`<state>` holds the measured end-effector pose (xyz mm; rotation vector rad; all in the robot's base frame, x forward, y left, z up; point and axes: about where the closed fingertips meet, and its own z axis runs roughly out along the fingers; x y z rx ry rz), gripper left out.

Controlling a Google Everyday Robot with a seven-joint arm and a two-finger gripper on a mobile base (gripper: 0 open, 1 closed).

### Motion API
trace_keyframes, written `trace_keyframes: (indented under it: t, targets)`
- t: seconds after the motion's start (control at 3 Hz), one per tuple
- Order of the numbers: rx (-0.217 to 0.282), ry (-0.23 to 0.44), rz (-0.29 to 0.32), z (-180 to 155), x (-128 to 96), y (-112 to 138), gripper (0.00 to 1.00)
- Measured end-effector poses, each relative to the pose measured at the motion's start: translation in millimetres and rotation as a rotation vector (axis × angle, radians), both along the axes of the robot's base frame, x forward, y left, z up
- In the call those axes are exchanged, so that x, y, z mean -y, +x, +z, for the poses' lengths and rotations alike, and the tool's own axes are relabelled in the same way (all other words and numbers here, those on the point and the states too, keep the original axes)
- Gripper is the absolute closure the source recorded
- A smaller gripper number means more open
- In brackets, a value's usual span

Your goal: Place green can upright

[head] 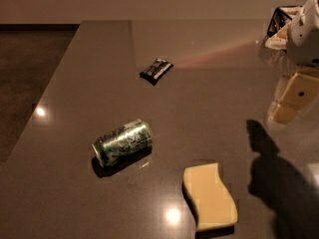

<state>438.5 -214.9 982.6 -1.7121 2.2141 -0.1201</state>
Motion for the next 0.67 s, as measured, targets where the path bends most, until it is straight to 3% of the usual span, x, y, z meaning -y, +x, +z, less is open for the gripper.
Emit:
trace_keyframes:
  t: [0.67]
  targets:
    - [-0.008,0.003,0.012,2.6,-5.6,6.8,0.00]
